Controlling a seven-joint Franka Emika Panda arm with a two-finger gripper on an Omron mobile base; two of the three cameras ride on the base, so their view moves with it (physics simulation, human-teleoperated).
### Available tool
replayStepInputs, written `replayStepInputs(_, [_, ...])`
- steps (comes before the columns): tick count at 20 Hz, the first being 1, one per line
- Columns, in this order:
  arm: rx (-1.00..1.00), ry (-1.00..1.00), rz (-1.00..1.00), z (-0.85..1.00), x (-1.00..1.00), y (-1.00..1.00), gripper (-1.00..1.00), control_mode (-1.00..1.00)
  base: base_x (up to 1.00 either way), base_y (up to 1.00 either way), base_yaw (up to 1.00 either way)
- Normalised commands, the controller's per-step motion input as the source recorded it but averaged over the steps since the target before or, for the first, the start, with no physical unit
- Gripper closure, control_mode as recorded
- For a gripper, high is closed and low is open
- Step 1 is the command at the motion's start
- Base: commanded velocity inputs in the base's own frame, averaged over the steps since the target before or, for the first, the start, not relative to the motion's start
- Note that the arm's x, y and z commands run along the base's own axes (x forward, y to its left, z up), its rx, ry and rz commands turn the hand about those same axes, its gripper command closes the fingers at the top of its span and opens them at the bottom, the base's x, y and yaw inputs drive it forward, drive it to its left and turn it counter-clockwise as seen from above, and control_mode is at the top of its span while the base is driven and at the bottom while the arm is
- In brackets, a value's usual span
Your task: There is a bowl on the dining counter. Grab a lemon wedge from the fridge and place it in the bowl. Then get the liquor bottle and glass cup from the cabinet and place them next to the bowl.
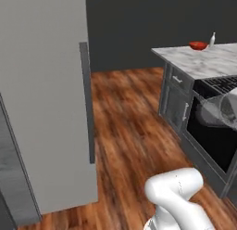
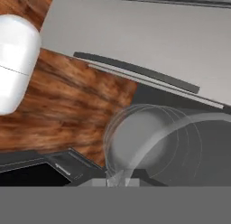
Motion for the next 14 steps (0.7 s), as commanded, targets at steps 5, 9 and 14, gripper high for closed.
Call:
replayStepInputs(5, [0.00,0.00,0.00,0.00,0.00,0.00,1.00,1.00,0.96,-0.31,-0.35])
replayStepInputs(9, [0.00,0.00,0.00,0.00,0.00,0.00,1.00,1.00,1.00,-0.24,-0.19])
replayStepInputs(14, [0.00,0.00,0.00,0.00,0.00,0.00,1.00,1.00,1.00,-0.15,-0.03])
